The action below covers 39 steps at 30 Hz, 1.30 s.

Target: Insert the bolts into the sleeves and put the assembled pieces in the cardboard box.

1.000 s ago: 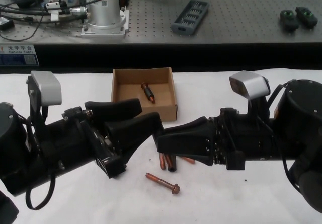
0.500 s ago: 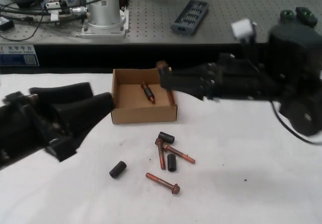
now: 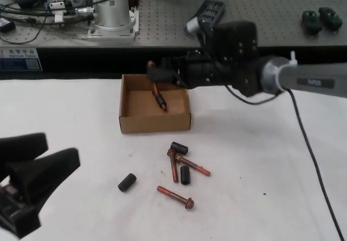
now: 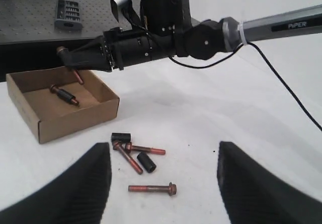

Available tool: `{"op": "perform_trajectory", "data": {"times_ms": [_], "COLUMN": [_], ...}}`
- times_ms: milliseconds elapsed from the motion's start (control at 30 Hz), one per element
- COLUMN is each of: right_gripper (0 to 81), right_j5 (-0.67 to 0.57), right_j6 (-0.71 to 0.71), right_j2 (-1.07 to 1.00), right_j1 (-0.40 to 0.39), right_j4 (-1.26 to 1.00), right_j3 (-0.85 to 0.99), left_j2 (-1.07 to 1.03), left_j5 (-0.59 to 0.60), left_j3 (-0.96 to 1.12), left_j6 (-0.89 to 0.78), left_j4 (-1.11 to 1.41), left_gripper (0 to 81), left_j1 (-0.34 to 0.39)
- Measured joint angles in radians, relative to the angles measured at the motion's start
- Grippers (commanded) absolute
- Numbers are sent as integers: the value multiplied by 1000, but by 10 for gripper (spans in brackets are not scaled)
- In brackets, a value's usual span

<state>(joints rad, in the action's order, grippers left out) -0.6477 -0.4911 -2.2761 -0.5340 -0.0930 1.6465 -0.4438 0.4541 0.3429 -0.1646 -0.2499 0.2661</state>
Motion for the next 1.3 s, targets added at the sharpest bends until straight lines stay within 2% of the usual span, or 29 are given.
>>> {"op": "perform_trajectory", "data": {"times_ms": [133,167,200,267,433,467,633,733,800,900,1067,1300], "right_gripper": [32,21,2,83,440,454,354,316,293,283,283,283], "right_j5": [236,329,352,319,285,276,213,210,242,289,378,394], "right_j6": [27,60,88,97,104,106,183,257,381,453,508,452], "right_j2": [-25,-24,-24,-24,-24,-24,-6,19,59,121,306,470], "right_j1": [-11,-15,-17,-25,-40,-48,-54,-54,-59,-67,-81,-103], "right_j4": [169,226,267,291,332,351,500,618,756,803,784,605], "right_j3": [94,118,134,137,141,143,145,145,126,91,-94,-419], "left_j2": [48,57,62,66,65,65,65,65,59,39,-42,-320], "left_j5": [-37,-41,-46,-51,-59,-67,-89,-96,-96,-96,-96,-90], "left_j3": [0,0,0,0,0,0,0,0,0,0,0,103], "left_j6": [0,0,0,0,0,0,0,0,0,0,0,34], "left_j4": [-41,-49,-56,-62,-67,-67,-67,-69,-68,-68,-30,30], "left_gripper": [447,447,447,447,447,447,447,420,400,399,399,399], "left_j1": [0,0,0,0,0,0,0,0,0,0,0,0]}}
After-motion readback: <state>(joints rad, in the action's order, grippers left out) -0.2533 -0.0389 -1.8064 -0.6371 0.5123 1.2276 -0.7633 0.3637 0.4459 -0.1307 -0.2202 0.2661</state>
